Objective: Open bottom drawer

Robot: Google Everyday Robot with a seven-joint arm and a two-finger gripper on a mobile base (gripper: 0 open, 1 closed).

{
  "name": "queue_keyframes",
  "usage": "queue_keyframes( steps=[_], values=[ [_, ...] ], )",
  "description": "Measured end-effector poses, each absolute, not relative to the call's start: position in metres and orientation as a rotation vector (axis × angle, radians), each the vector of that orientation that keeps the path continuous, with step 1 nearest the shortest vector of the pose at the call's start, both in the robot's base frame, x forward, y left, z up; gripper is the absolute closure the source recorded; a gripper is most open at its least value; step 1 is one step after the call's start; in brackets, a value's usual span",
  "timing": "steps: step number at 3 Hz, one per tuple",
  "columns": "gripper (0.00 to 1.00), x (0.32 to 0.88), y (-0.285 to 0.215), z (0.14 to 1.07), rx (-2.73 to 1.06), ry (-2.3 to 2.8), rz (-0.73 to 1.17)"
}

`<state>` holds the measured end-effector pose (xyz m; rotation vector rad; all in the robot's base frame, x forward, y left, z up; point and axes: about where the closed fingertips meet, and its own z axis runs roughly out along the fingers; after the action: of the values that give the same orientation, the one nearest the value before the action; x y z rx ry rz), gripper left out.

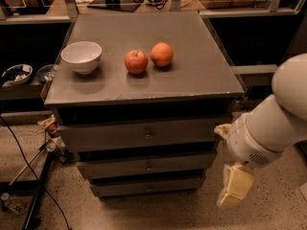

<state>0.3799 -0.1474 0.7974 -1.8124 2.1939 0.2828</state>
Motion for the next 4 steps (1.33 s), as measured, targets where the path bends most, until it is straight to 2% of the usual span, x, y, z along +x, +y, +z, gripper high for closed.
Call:
queue_keyframes(
  steps=[1, 2, 3, 4],
  values=[
    [0.0, 0.378, -0.148, 0.796, -1.814, 2.197, 0.286],
    [0.0, 0.383, -0.142, 0.781, -1.822, 2.187, 0.207],
    [0.0, 0.402, -0.131, 0.751, -1.8, 2.174, 0.178],
    [0.0, 0.412, -0.124, 0.735, -1.79, 2.188, 0.246]
  ],
)
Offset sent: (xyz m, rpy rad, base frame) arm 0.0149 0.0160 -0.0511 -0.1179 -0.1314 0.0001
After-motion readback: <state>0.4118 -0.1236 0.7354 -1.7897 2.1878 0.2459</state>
